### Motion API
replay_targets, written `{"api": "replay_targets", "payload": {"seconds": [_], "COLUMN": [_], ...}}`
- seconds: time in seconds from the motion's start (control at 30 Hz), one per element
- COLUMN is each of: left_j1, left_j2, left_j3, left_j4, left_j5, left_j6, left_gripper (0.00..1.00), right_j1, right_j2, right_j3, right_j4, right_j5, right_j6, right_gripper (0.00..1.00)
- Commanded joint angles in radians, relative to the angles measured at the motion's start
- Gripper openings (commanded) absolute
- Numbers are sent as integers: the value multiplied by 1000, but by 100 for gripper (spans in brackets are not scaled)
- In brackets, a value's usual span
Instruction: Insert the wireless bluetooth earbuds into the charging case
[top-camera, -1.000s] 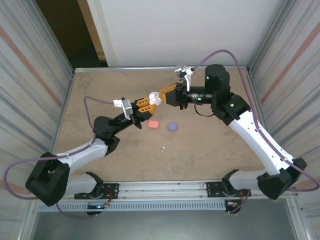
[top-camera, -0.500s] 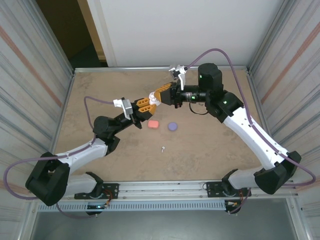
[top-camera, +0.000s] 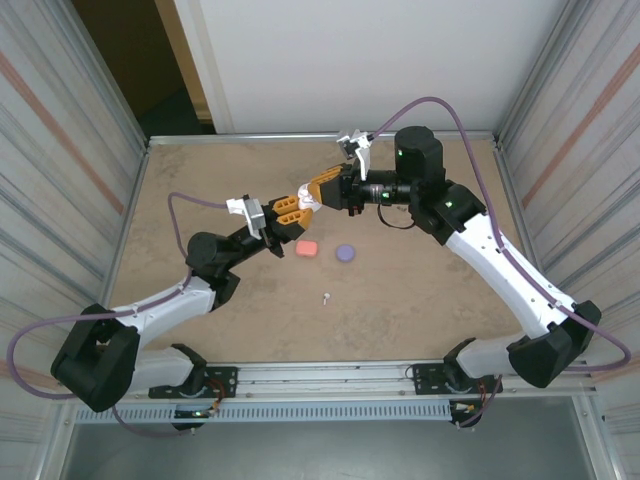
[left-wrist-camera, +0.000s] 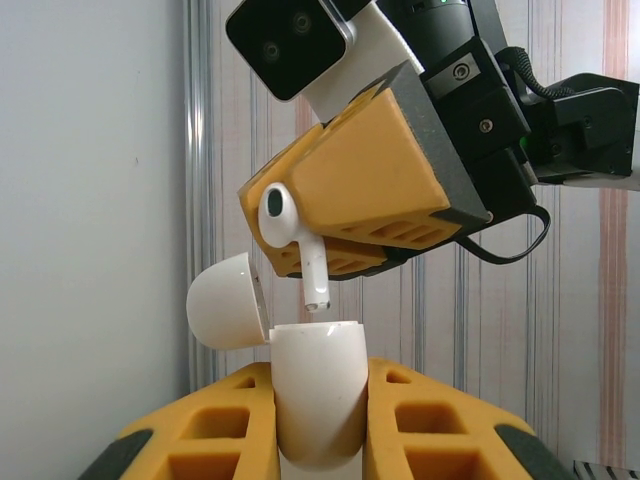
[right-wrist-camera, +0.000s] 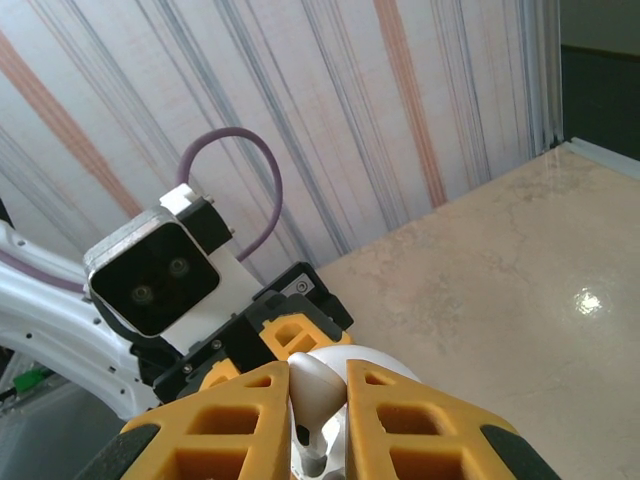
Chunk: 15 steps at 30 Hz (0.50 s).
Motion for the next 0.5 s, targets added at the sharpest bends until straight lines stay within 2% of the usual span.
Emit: {"api": "replay_targets", "payload": {"seconds": [0.0,0.47], "left_j1": [-3,-3], "left_j2": [-13,-26], "left_j3": [21,17], "left_j4": [51,43], "left_j5": [5,-2], "left_j6": [-4,-2], "left_gripper": [0,0], "right_j1": [8,8], "right_j2": [8,5], "right_j3": [14,-23], "right_j4": [15,8], "right_j5": [4,-28], "right_j6": [-28,-42], "right_gripper": [17,17]}}
